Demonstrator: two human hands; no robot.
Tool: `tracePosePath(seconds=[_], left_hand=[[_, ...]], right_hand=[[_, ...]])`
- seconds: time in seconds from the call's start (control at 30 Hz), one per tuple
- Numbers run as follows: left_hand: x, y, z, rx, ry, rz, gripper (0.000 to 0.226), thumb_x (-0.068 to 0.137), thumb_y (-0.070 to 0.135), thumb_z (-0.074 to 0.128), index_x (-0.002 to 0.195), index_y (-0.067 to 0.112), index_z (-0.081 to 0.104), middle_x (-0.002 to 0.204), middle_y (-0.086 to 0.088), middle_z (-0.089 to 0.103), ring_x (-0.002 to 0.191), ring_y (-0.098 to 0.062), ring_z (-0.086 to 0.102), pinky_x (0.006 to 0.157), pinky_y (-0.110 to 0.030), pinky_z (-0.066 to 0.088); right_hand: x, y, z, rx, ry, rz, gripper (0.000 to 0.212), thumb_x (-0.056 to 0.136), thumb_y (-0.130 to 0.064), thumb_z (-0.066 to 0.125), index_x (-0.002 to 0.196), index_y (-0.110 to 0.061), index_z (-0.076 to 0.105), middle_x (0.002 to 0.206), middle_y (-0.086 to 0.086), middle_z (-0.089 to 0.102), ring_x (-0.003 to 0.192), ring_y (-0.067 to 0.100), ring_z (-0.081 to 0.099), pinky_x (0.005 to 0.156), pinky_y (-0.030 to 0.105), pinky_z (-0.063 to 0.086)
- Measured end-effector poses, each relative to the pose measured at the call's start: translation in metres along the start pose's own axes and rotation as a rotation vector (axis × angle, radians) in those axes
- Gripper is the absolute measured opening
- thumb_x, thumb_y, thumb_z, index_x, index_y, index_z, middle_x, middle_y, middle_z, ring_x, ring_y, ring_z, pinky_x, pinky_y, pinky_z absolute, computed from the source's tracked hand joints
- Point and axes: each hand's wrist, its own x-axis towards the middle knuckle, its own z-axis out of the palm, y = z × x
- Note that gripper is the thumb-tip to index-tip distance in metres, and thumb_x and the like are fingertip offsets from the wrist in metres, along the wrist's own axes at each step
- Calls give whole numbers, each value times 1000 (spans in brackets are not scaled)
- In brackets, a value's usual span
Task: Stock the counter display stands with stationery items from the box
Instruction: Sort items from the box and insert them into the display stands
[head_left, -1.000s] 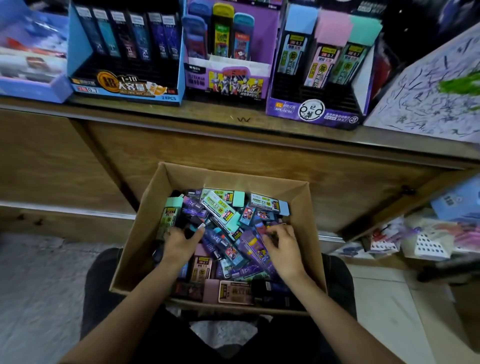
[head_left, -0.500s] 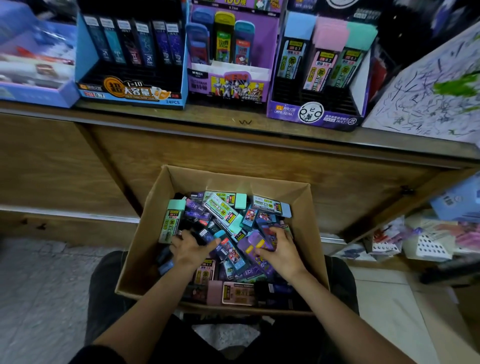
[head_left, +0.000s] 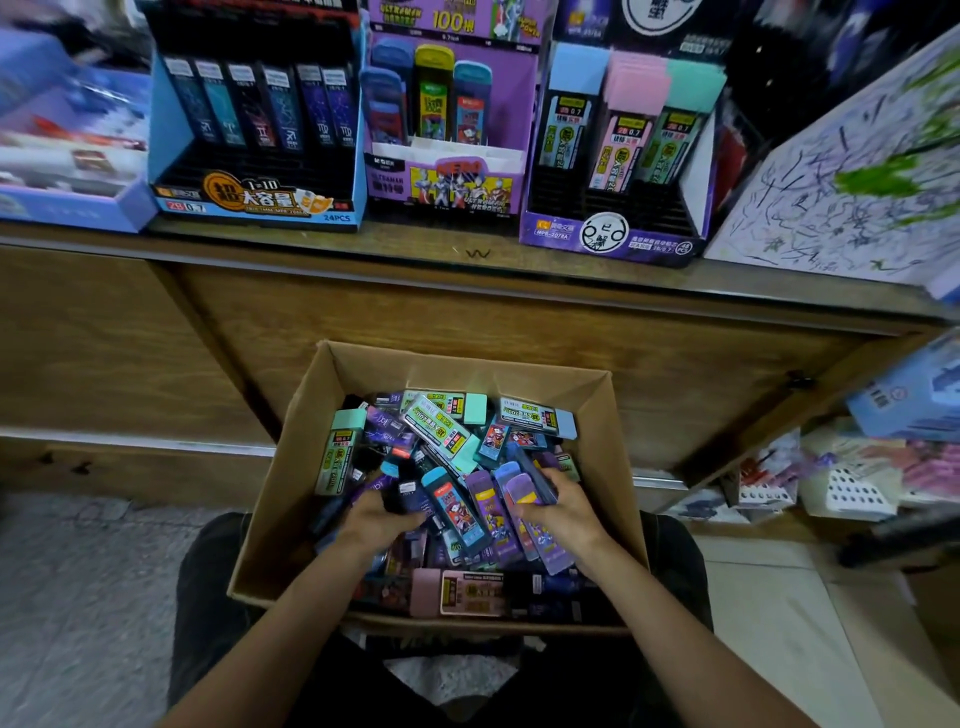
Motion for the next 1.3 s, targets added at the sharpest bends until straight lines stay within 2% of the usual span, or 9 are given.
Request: tracePosePath(seconds=[0.07,0.17,0.3,0.47,0.57,0.73,0.83,1.07,1.3], left_hand=[[-3,2,-3,53,25,38,14,80,2,71,78,8,58,85,-7,61,94,-25,58,78,-26,40],[-7,3,-9,82,47,89,22,82,-1,68,102,-5,61,96,-13,62,97,-27,58,80,-27,40],[-14,10,-9,86,125,240,23,90,7,59,109,2,48,89,-7,57,85,-23,54,71,-29,41],[-20,27,8,-250,6,340,12,93,8,56,103,6,49,93,-8,67,94,-20,61,77,-28,41],[-23,35,27,-487,-63,261,14,96,5,49,89,17,50,78,5,69,77,-8,64,70,-22,48],[-26,38,35,-655,-238,155,25,96,23,51,113,6,51,108,-12,66,101,-24,64,87,-39,52],[-29,33,32,-501,-303,228,51,81,22,69,123,4,47,119,-12,63,114,-24,59,100,-40,46],[-27,29,34,-435,-290,270,46,80,-3,69,121,-1,47,114,-21,63,106,-30,61,95,-38,49],[-28,31,30,-533,-262,279,35,84,-3,64,116,2,52,112,-15,65,100,-23,64,85,-32,52]], right_hand=[[-1,-1,-1,54,30,-22,42,81,1,69,119,-5,52,96,8,52,87,19,51,65,17,43],[-4,-4,-1,150,66,-66,43,79,6,68,118,-5,55,93,4,60,81,13,57,61,8,45],[-8,-9,-1,268,50,-86,38,78,3,69,111,-13,59,104,12,67,97,28,64,87,37,52],[-13,-17,7,467,-12,-118,34,79,-1,70,110,-13,60,104,15,68,99,35,64,90,53,51],[-14,-24,23,559,-30,-139,35,79,-1,69,111,-12,60,99,12,68,95,29,64,91,50,49],[-16,-34,45,611,-18,-135,36,83,-3,66,117,-9,57,109,20,66,101,35,64,92,48,50],[-16,-36,49,543,4,-140,38,85,-4,64,121,-9,55,109,18,66,105,33,63,95,46,49],[-13,-32,50,640,9,-42,25,98,-34,44,117,-24,56,109,0,67,103,16,64,88,37,52],[-13,-32,42,591,44,-105,25,89,-9,59,105,-29,60,112,4,63,101,18,64,84,34,52]])
